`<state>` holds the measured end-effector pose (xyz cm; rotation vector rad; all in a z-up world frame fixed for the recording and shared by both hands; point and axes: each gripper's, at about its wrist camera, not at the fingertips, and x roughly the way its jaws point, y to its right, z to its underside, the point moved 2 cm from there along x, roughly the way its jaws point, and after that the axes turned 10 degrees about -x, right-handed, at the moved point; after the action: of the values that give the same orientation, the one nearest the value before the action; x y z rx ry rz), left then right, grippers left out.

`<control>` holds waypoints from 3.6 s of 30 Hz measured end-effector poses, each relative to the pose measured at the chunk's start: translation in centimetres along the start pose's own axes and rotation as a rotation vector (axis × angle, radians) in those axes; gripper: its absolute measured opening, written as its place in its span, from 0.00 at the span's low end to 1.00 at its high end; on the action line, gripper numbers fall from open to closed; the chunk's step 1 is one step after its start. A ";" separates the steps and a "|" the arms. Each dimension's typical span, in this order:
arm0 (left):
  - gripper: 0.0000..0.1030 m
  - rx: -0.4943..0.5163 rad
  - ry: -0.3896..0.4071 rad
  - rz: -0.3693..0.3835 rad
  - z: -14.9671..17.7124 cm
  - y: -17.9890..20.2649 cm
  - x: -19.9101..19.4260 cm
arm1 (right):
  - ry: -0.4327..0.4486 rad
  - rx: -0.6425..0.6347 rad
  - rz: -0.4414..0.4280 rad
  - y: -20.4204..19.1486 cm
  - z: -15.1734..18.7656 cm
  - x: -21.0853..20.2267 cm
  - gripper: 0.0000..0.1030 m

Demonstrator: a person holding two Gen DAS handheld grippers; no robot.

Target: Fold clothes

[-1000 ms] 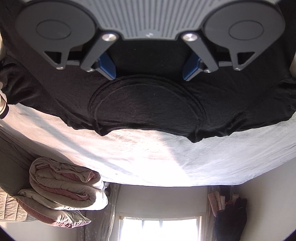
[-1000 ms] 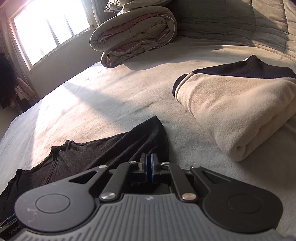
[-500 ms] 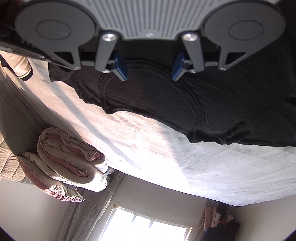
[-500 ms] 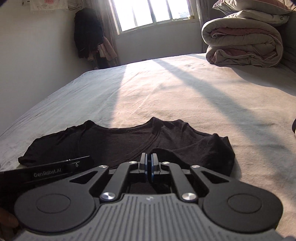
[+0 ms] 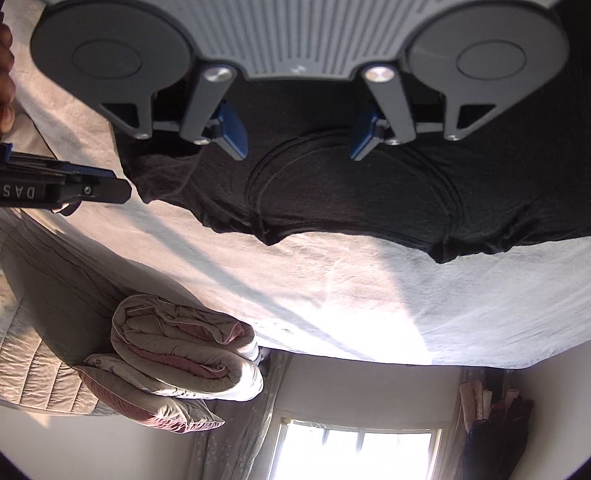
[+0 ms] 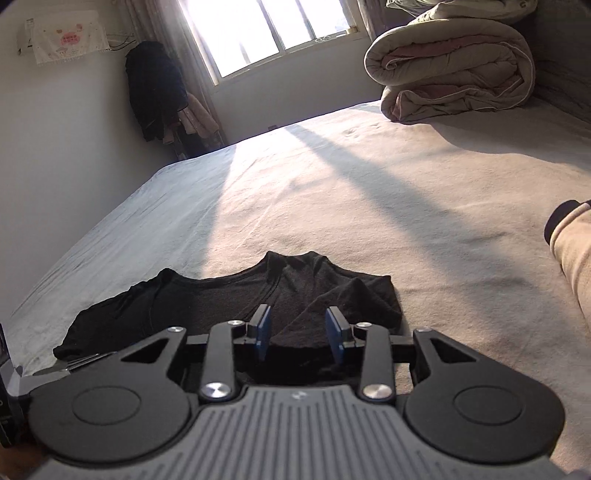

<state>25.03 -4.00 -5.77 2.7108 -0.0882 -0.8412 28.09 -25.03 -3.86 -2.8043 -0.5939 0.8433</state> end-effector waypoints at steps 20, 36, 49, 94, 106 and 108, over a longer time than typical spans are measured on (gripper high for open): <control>0.58 0.279 -0.054 0.169 1.1 7.0 4.3 | 0.017 0.304 -0.135 4.5 1.6 2.7 0.06; 0.31 0.230 -0.110 0.212 -0.2 8.1 5.9 | 0.185 0.532 -0.377 6.2 0.6 1.5 0.05; 0.02 -0.433 -0.293 0.289 -2.2 1.5 6.1 | 0.173 0.495 -0.219 6.8 0.6 1.1 0.18; 0.36 -0.212 -0.098 0.281 -2.9 -2.2 4.8 | 0.010 0.405 -0.164 5.0 0.8 2.2 0.36; 0.42 -0.037 -0.205 0.404 -2.2 -2.8 4.1 | -0.207 0.329 -0.201 1.6 -1.0 8.1 0.28; 0.39 -0.012 -0.218 0.427 -2.3 -2.8 3.4 | -0.209 0.325 -0.215 1.2 -1.1 8.3 0.12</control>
<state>29.07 -1.20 -6.72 2.4396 -0.6781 -0.9864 35.47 -22.74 -7.33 -2.3331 -0.7024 1.0851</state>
